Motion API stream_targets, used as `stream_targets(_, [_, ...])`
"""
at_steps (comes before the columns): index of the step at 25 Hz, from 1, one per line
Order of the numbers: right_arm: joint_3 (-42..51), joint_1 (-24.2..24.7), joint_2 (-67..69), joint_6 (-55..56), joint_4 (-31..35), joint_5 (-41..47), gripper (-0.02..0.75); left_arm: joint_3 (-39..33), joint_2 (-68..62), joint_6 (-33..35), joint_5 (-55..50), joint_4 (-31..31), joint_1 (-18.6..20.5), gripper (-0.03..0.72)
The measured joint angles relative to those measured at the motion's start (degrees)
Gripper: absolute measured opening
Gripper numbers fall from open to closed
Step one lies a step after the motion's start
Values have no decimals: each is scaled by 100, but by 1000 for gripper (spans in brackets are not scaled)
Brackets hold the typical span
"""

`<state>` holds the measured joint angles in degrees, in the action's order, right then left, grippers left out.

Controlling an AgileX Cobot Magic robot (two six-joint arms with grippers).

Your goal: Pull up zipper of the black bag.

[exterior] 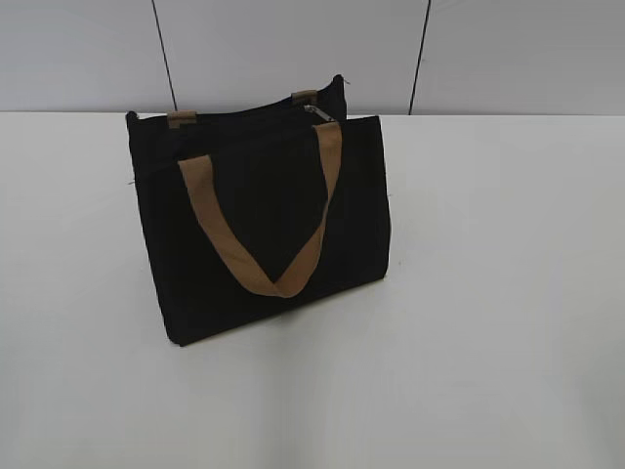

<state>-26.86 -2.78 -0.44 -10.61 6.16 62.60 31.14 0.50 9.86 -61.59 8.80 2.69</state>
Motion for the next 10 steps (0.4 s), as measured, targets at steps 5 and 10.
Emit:
stream_targets(5, [0, 0, 0, 0, 0, 0, 557, 0, 0, 0, 0, 0, 0, 451])
stream_targets(10, [0, 0, 0, 0, 0, 0, 557, 0, 0, 0, 0, 0, 0, 451])
